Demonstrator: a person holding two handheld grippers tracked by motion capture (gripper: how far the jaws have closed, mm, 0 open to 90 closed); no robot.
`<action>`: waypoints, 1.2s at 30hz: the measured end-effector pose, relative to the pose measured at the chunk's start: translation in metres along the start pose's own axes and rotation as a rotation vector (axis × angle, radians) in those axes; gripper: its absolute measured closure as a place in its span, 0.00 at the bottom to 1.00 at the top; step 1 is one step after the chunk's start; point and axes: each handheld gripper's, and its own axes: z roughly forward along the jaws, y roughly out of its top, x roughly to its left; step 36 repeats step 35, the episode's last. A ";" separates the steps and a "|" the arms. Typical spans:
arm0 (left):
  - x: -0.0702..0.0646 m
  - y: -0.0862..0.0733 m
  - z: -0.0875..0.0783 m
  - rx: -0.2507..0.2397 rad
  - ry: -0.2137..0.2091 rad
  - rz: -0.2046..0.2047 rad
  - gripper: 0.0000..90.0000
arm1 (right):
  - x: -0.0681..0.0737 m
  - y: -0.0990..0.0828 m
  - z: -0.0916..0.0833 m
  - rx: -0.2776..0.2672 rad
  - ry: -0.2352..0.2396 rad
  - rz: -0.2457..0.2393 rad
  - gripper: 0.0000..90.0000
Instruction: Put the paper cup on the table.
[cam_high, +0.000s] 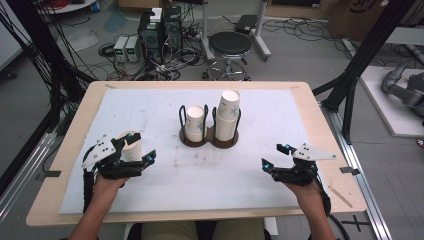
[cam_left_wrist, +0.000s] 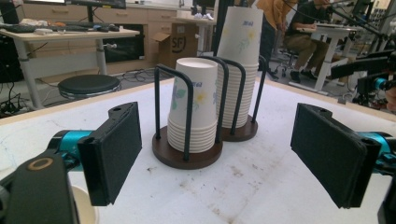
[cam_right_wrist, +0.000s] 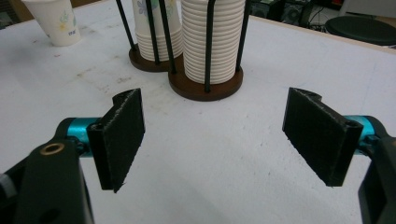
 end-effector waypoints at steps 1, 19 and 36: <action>-0.001 -0.001 0.001 0.002 -0.005 -0.003 0.18 | 0.000 0.000 -0.001 0.001 -0.003 -0.002 0.24; -0.004 -0.005 0.004 0.013 -0.012 0.015 0.19 | 0.005 -0.001 -0.005 0.001 -0.008 -0.008 0.24; -0.004 -0.007 0.009 0.018 -0.015 0.015 0.19 | 0.002 -0.002 -0.006 -0.003 -0.006 -0.004 0.24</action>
